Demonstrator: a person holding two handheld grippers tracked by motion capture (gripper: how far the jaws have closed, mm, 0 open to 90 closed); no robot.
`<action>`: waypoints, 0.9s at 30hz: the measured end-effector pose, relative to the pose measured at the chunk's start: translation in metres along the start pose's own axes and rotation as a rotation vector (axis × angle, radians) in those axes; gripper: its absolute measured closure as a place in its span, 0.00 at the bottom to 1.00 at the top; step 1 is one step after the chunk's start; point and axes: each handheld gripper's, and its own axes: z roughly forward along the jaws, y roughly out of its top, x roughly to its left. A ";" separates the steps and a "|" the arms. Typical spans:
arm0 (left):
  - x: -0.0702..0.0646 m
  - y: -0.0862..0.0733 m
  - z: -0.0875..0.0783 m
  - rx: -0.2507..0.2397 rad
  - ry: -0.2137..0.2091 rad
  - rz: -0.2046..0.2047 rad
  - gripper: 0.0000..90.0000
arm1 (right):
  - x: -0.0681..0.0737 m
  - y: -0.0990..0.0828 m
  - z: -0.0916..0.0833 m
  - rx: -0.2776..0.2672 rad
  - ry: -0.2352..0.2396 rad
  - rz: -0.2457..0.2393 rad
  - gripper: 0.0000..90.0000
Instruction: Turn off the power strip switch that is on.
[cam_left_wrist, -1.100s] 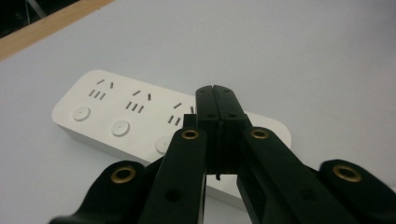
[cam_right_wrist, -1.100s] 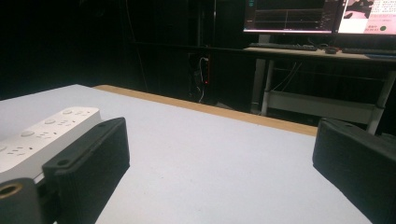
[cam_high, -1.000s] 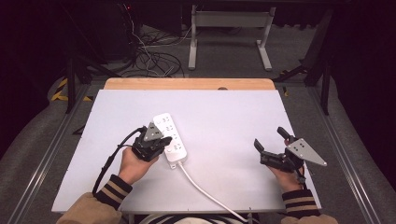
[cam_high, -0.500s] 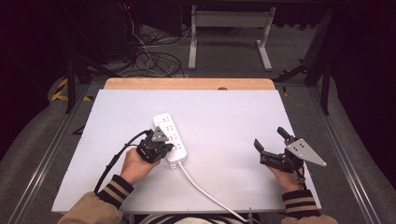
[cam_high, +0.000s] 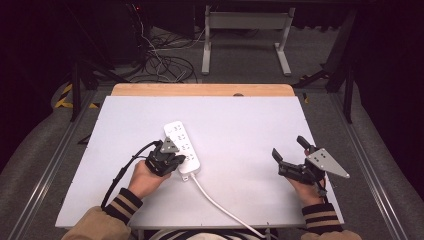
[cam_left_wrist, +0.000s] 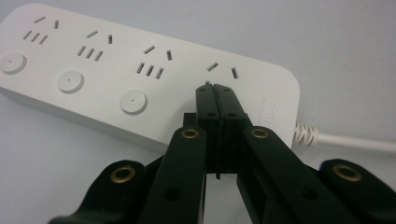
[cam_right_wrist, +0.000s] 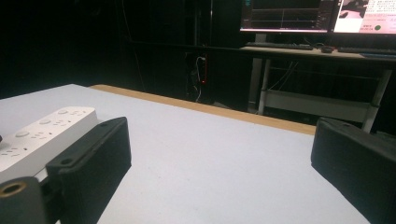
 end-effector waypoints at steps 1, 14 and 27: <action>-0.001 0.000 0.000 0.000 0.006 0.002 1.00 | 0.000 0.000 0.000 0.000 -0.001 0.000 0.06; 0.000 -0.003 0.000 -0.018 0.002 -0.014 1.00 | 0.001 0.000 0.000 0.003 0.000 -0.001 0.06; 0.000 -0.004 0.001 -0.014 0.005 -0.016 1.00 | 0.001 0.000 0.000 -0.003 0.003 0.003 0.06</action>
